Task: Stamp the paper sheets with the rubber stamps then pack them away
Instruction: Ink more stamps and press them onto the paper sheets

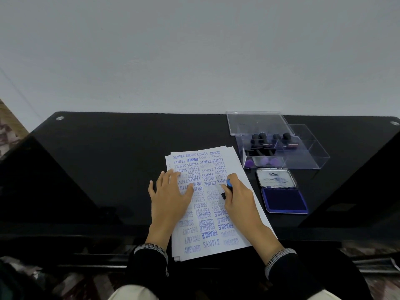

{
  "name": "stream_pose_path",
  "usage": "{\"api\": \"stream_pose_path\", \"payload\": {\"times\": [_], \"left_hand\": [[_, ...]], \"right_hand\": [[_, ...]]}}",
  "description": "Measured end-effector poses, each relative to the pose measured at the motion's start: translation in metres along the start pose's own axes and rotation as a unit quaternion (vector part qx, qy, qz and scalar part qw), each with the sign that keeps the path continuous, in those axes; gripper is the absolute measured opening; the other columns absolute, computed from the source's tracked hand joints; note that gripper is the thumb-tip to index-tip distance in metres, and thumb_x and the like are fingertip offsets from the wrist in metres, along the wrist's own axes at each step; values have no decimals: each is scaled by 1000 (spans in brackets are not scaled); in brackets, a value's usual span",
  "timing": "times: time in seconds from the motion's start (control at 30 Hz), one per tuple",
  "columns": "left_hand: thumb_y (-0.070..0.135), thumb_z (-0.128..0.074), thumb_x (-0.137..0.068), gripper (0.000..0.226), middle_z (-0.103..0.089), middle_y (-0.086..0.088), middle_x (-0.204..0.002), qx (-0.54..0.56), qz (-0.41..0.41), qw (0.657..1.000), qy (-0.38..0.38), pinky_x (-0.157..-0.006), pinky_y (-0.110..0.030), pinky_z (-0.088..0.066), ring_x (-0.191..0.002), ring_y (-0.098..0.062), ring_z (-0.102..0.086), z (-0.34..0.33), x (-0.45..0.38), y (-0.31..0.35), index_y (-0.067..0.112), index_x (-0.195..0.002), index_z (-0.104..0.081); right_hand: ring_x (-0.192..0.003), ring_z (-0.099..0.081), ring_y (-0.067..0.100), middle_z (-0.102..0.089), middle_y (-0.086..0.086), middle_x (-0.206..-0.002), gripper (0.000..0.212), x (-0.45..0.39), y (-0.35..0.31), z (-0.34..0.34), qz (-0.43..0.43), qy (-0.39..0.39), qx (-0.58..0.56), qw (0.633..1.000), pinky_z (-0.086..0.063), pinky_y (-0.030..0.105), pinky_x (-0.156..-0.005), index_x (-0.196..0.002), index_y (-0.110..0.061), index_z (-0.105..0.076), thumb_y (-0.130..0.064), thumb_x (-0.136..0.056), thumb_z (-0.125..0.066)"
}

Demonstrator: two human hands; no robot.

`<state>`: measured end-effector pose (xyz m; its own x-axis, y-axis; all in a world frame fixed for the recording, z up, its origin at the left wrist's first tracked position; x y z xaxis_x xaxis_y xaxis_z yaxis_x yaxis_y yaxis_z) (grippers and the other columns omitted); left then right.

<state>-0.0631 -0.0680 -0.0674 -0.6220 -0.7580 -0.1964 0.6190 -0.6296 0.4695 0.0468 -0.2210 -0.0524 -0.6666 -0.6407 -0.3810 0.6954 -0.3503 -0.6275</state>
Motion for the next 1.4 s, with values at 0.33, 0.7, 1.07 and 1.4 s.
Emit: {"api": "stream_pose_path", "payload": {"times": [0.33, 0.7, 1.07, 1.4], "left_hand": [[55, -46, -92, 53, -35, 6, -150, 2, -4, 1000, 3, -118, -47, -3, -145, -15, -19, -1, 0, 0, 25, -135, -44], [56, -46, -91, 51, -36, 7, -149, 3, -3, 1000, 6, -118, -47, -4, -144, -14, -20, -3, -2, -1, 27, -134, -44], [57, -45, -91, 52, -36, 7, -149, -7, -4, 1000, 4, -118, -48, -5, -144, -15, -20, -2, -2, -1, 28, -134, -44], [57, -45, -90, 54, -37, 7, -148, -5, -9, 1000, 8, -118, -48, -5, -144, -15, -21, -3, -2, -2, 26, -134, -45]], "right_hand": [[-54, -33, 8, -37, -4, -67, 11, 0, 2, -1, -2, 5, 1, 1000, -27, 18, -46, -91, -12, -40, -12, -96, -50], [-60, -55, 10, -51, -4, -68, 13, 6, 6, 5, -36, 7, -74, 997, -39, 18, -53, -93, -19, -41, -13, -96, -52], [-54, -58, 8, -67, 6, -83, 7, -6, 32, 47, -306, 188, -413, 837, -50, 23, -57, -90, -13, -53, -16, -97, -51], [-56, -61, 7, -60, 6, -78, 12, -2, 34, 64, -341, 212, -551, 732, -53, 18, -59, -89, -13, -54, -19, -98, -49]]}}
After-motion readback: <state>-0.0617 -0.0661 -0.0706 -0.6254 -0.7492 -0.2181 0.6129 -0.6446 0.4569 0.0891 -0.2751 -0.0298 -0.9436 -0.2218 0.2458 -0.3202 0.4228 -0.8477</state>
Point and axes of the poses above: each hand's wrist, its own x-axis away from the middle knuckle, its own z-axis out of the back of the hand, y = z × x, the point moved 1 cm from there along -x, towards the middle knuckle
